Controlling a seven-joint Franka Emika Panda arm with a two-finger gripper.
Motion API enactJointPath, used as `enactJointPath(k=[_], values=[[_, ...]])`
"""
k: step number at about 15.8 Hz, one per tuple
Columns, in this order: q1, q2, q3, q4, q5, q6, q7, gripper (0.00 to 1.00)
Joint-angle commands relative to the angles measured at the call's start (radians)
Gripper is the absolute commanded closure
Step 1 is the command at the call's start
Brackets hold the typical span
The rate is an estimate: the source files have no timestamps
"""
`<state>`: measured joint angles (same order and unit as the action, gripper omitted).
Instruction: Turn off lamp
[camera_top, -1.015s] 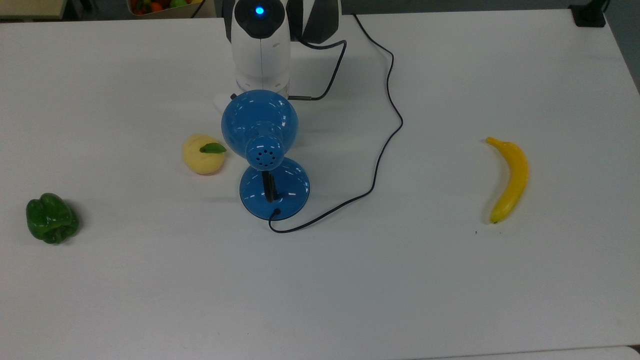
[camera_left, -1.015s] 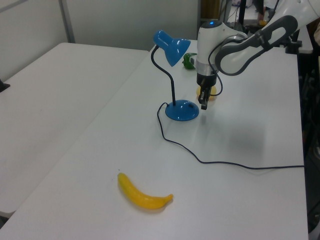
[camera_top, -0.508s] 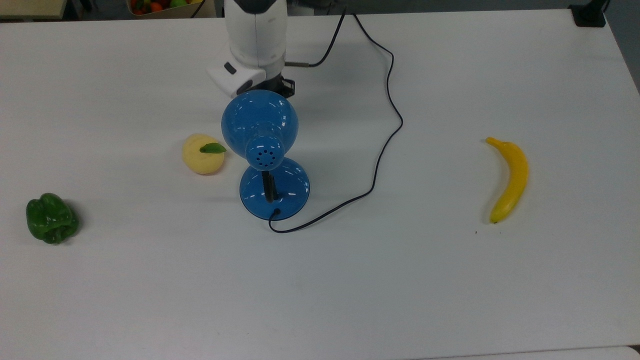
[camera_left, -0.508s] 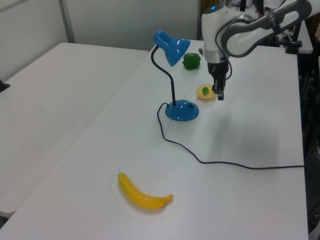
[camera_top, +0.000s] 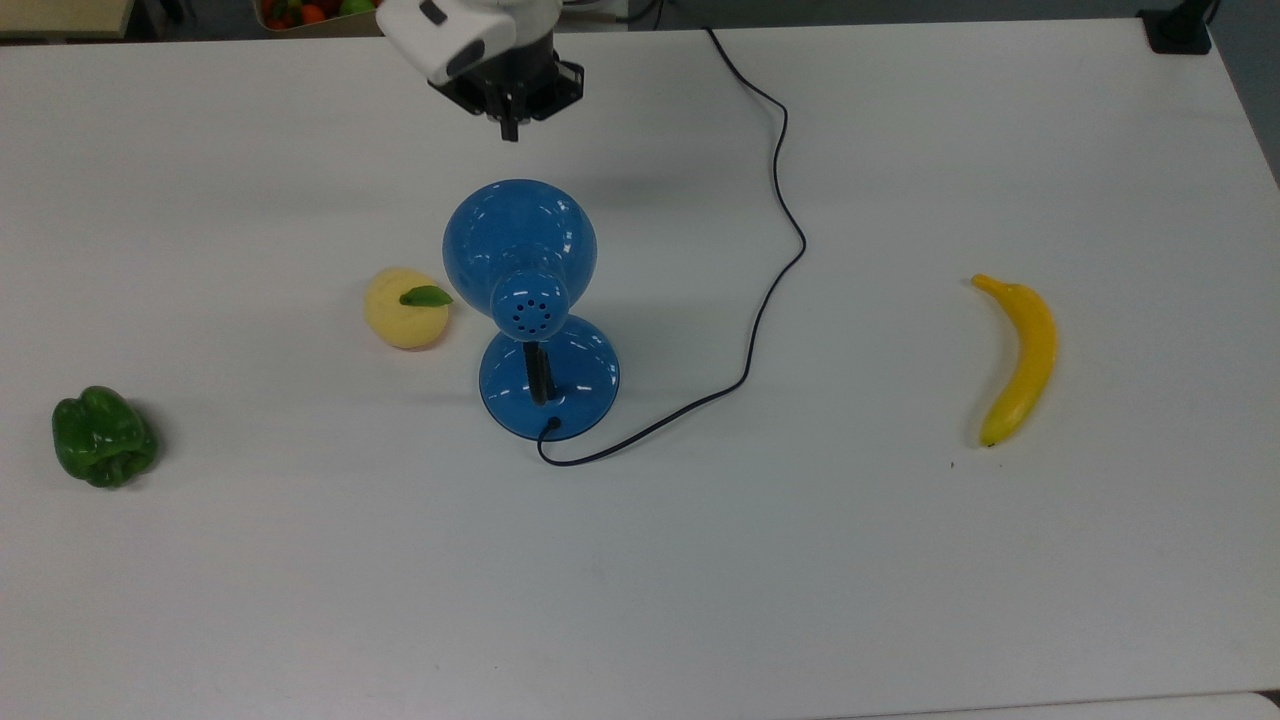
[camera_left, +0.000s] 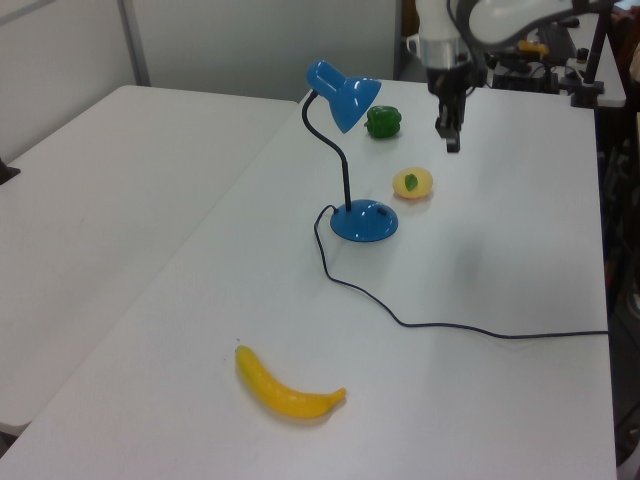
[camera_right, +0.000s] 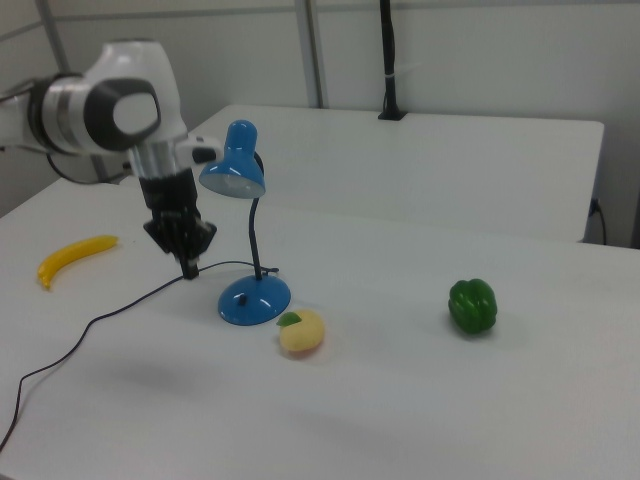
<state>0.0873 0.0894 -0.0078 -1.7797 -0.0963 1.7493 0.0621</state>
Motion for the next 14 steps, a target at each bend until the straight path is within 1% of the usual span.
enactJointPath(k=[1,7,9,12,13,14], values=[[0.009,-0.022,0.0,0.071,-0.003,-0.053,0.024,1.0],[0.011,-0.037,0.005,0.177,0.004,-0.113,0.009,1.0],[0.011,-0.052,0.005,0.187,0.007,-0.114,0.004,1.0],[0.011,-0.072,0.003,0.186,0.052,-0.126,-0.001,1.0],[0.011,-0.076,0.003,0.187,0.058,-0.129,0.001,0.96],[0.011,-0.079,0.003,0.187,0.059,-0.131,0.004,0.76]])
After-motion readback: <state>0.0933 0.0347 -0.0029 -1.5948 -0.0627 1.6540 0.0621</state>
